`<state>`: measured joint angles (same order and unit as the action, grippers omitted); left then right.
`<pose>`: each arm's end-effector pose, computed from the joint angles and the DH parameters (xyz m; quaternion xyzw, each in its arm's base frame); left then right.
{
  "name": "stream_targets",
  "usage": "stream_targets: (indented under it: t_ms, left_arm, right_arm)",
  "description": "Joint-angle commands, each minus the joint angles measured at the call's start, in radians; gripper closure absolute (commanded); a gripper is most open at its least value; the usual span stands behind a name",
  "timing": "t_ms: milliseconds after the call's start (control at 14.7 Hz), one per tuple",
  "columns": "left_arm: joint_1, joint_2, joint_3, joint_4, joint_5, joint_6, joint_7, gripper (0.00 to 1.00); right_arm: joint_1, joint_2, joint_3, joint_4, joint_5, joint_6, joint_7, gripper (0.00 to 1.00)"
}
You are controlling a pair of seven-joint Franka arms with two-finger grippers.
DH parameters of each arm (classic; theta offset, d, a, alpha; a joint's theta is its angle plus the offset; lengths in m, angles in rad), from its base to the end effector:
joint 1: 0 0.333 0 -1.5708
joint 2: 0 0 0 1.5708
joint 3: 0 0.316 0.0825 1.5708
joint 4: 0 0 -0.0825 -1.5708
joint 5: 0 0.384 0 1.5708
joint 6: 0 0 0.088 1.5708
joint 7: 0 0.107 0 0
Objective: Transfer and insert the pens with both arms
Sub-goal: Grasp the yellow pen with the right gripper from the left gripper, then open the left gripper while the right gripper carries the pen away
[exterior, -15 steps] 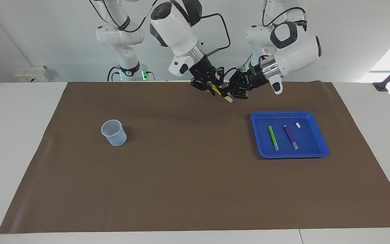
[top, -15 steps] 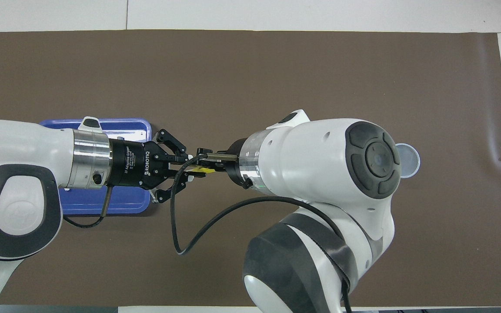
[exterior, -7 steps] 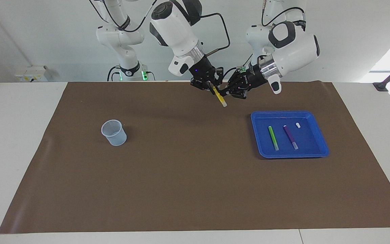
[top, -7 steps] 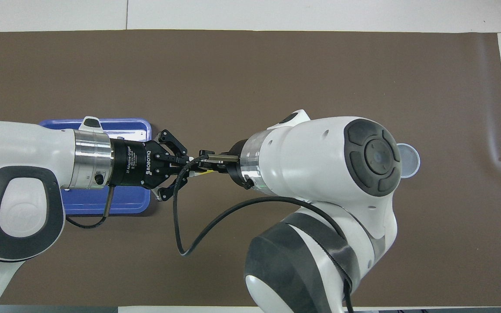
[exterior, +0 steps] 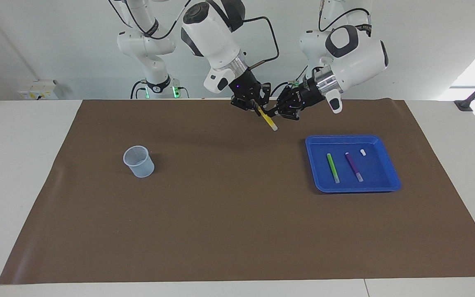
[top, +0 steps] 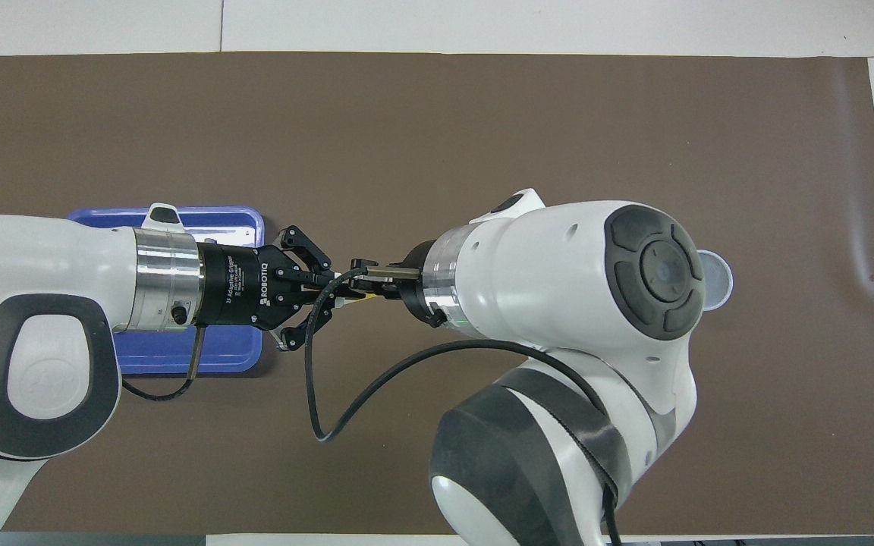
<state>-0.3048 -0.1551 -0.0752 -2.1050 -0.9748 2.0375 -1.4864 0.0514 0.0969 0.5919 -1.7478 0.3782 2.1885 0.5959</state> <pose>0.4709 -0.2397 0.5156 0.6520 0.6288 -0.3153 0.2831 0.4967 0.3723 0.5571 -0.9630 0.0626 -0.0277 0.2607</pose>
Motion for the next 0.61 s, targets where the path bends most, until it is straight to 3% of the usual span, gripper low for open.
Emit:
stream_targets:
  t_ms: [0,204,409,545]
  left_arm:
    - [-0.028,-0.027,0.005,-0.033,-0.024,0.004,-0.009,0.00]
    - [-0.020,-0.029,0.009,-0.030,-0.002,-0.014,0.023,0.00]
    - [0.039,-0.030,0.014,-0.030,0.086,-0.083,0.154,0.00]
    - [0.070,-0.034,0.014,-0.030,0.154,-0.137,0.282,0.00]
  right_arm:
    - [-0.018,-0.009,-0.007,0.013,-0.013,-0.009,-0.022,1.00]
    - [-0.018,-0.039,-0.101,-0.004,-0.050,-0.076,-0.054,1.00]
    - [-0.016,-0.052,-0.191,-0.021,-0.195,-0.150,-0.149,1.00]
    - [-0.016,-0.069,-0.268,-0.048,-0.222,-0.185,-0.244,1.00]
